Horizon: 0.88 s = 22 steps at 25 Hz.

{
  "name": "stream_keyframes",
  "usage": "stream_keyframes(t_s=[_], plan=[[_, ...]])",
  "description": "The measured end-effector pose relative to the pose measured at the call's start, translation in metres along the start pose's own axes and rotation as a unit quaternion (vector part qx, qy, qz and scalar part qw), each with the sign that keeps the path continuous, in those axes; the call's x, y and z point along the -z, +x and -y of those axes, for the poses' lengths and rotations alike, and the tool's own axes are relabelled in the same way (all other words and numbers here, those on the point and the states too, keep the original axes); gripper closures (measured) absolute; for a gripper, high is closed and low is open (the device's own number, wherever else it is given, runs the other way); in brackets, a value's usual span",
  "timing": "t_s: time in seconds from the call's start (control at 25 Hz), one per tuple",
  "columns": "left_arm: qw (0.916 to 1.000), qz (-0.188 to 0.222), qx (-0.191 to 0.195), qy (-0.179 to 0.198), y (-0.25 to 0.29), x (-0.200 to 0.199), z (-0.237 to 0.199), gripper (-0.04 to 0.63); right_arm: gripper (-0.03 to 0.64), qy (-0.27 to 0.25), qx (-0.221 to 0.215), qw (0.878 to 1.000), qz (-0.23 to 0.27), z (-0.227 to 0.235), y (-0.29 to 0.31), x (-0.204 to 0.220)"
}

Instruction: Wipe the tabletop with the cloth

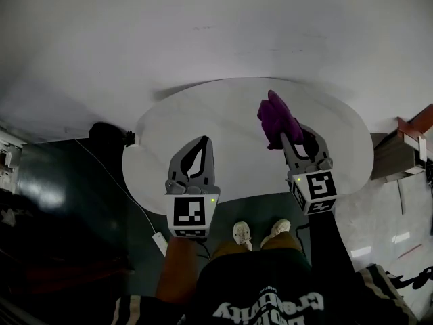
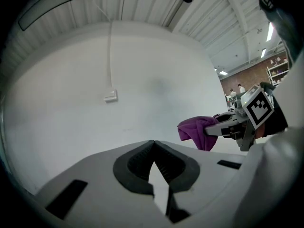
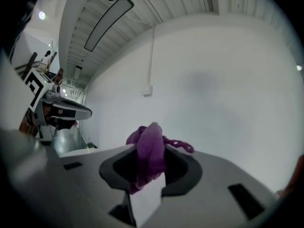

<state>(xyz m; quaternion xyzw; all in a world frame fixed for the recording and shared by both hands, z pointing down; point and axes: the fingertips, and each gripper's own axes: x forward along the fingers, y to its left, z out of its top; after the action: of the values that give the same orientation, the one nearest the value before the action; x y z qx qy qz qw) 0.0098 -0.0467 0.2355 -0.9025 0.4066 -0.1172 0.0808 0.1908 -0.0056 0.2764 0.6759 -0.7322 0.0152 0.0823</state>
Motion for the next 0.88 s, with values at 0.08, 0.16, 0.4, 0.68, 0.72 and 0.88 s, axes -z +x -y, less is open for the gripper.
stream_keyframes(t_s=[0.08, 0.16, 0.4, 0.68, 0.72, 0.88], plan=[[0.9999, 0.016, 0.002, 0.002, -0.008, -0.009, -0.015, 0.595, 0.494, -0.012, 0.015, 1.0, 0.007, -0.009, 0.001, -0.011], [0.9995, 0.032, 0.005, 0.002, -0.017, -0.016, -0.029, 0.595, 0.494, -0.02, 0.028, 0.999, 0.011, -0.02, 0.001, -0.02], [0.9982, 0.058, 0.016, 0.0, -0.028, -0.032, -0.046, 0.595, 0.495, -0.028, 0.046, 0.999, 0.01, -0.039, -0.005, -0.034], [0.9959, 0.084, 0.029, -0.015, -0.041, -0.035, -0.059, 0.595, 0.503, -0.054, 0.071, 0.996, 0.013, -0.057, -0.008, -0.046], [0.9957, 0.086, 0.031, -0.016, -0.043, -0.036, -0.06, 0.595, 0.502, -0.054, 0.073, 0.996, 0.014, -0.058, -0.009, -0.048], [0.9955, 0.088, 0.032, -0.017, -0.047, -0.031, -0.067, 0.595, 0.502, -0.054, 0.075, 0.996, 0.012, -0.064, -0.011, -0.05]])
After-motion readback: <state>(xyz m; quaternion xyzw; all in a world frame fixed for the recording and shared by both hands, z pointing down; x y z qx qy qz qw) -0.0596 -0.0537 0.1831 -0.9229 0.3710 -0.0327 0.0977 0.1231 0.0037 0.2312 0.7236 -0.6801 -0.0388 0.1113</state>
